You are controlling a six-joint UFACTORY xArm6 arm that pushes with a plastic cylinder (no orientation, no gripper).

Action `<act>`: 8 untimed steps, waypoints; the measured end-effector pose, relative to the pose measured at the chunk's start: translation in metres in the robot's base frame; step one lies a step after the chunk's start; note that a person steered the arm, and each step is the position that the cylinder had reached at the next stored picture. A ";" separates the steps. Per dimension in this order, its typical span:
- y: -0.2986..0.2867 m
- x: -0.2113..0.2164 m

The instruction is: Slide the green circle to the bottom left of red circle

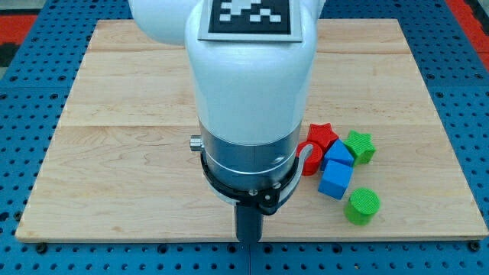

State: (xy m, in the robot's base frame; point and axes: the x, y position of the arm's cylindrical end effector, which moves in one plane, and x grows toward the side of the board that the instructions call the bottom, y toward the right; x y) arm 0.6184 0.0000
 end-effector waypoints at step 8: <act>0.179 -0.063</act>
State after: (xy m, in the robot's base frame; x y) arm 0.5551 0.1785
